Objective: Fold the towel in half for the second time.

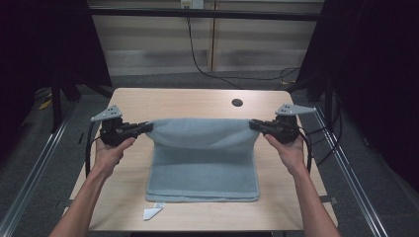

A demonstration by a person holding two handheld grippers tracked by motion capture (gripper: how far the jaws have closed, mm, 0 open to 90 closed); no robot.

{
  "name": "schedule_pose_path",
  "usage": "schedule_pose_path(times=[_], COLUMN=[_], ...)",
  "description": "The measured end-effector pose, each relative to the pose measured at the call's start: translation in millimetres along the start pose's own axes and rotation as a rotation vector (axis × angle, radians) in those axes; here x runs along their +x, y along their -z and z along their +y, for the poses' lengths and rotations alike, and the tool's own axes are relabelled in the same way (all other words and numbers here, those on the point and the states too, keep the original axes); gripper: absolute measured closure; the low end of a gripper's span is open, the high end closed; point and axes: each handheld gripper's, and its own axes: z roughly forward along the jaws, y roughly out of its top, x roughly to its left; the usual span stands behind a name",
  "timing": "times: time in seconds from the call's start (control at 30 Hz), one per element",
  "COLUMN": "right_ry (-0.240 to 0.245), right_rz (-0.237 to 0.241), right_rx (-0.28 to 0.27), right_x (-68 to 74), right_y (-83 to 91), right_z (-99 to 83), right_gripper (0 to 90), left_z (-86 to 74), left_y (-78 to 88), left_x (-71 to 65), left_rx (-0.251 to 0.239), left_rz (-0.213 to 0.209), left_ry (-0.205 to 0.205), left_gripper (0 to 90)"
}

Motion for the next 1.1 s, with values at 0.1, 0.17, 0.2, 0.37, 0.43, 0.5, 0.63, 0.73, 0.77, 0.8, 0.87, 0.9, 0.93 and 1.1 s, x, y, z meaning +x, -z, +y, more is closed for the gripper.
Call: schedule_pose_path(times=[0.1,0.17,0.2,0.37,0.43,0.5,0.63,0.73,0.77,0.8,0.87,0.9,0.93,1.1], right_ry=[0.008,0.012,0.019,0.057,0.051,0.051,0.056,0.036,0.043,0.048,0.039,0.027,0.014,-0.031], right_rz=[0.017,0.024,0.028,0.035,0.044,0.046,0.058,0.072,0.073,0.067,0.067,0.073,0.085,0.083], right_rx=[-0.004,-0.003,-0.002,0.024,0.037,0.061,0.108,0.131,0.15,0.17,0.192,0.191,0.183,0.114], right_x=[8.5,13.8,17.1,31.7,36.0,40.2,49.3,53.0,55.1,57.8,62.2,63.9,65.3,63.8], right_y=[7.4,12.1,14.6,24.2,27.2,28.8,33.1,37.1,37.2,37.8,39.9,41.4,43.5,54.9], right_z=[-12.4,-18.6,-21.8,-33.9,-41.0,-50.4,-69.4,-80.3,-84.7,-89.5,-99.5,-104.6,-109.2,-115.2], right_gripper=[85.0,84.9,84.9,84.5,84.3,83.9,82.6,82.1,81.7,81.2,77.7,76.6,74.4,65.3], left_z=[-9.7,-15.2,-17.1,-28.3,-38.8,-49.2,-72.8,-85.6,-88.6,-91.8,-98.6,-101.7,-104.5,-100.4], left_y=[7.2,13.3,15.9,25.5,28.4,29.0,27.9,29.7,30.9,32.4,35.2,36.9,38.8,49.9], left_x=[-8.4,-14.8,-18.2,-35.4,-40.6,-43.3,-51.9,-58.1,-60.5,-61.8,-65.1,-66.5,-68.6,-67.8], left_rx=[-0.02,-0.015,-0.008,0.01,0.018,0.034,0.104,0.135,0.147,0.155,0.164,0.165,0.162,0.08], left_rz=[-0.02,-0.03,-0.031,-0.038,-0.047,-0.054,-0.056,-0.072,-0.068,-0.074,-0.085,-0.097,-0.12,-0.069], left_ry=[0.014,0.007,0.002,-0.015,-0.006,0.004,0.04,0.058,0.049,0.053,0.061,0.073,0.088,0.087], left_gripper=[85.6,85.5,85.5,85.3,85.1,84.9,84.1,83.5,83.2,82.8,78.2,74.8,72.3,52.6])
